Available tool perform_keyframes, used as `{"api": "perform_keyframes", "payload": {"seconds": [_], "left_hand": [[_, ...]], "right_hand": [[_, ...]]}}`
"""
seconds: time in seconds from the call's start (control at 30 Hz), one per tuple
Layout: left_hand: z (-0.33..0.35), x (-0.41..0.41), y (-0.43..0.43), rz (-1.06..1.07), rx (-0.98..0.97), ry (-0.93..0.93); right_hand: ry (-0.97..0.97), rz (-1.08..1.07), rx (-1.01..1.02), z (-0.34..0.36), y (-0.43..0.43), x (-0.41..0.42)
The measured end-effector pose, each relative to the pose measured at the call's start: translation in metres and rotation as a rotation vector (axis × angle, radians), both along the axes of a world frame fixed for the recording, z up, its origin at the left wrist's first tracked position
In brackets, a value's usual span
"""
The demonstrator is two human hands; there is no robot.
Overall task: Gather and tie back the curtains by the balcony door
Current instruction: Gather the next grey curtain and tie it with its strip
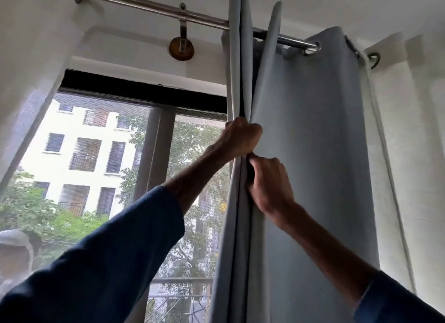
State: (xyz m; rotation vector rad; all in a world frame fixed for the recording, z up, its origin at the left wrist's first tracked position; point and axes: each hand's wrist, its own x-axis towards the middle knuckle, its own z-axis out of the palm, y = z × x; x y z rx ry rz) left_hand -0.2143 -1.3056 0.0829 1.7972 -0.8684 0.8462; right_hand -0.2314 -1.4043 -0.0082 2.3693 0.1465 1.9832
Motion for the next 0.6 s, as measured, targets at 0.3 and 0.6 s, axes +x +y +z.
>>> {"api": "perform_keyframes", "payload": {"seconds": [0.3, 0.6], "left_hand": [[-0.016, 0.006, -0.020, 0.254, 0.086, -0.120], [-0.014, 0.017, -0.025, 0.224, 0.117, -0.175]], "right_hand": [[-0.003, 0.248, -0.235, -0.002, -0.034, -0.017], [-0.227, -0.171, 0.444, 0.040, -0.166, -0.034]]}}
